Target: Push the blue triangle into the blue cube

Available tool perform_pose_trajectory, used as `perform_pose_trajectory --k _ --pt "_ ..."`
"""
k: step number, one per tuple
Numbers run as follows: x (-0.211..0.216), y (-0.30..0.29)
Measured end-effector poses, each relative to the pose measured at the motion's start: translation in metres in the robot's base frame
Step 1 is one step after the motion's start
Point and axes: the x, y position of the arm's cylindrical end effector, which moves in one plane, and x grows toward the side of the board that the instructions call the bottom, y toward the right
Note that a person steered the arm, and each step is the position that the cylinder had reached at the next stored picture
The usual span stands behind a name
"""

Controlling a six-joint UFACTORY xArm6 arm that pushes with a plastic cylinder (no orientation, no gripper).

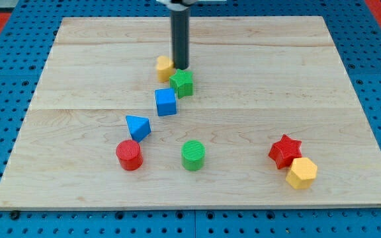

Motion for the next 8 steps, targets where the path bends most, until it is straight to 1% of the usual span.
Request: perform_pose_trajectory --k 1,2,3,4,5,6,7,8 --pt "-0.026 0.056" --pt "0.020 0.137" --pt "0.081 0.133" --pt "0.112 0.079" --pt "0.112 0.004" --pt "0.103 -0.052" --pt "0.078 -0.043" --pt "0.076 -0.052"
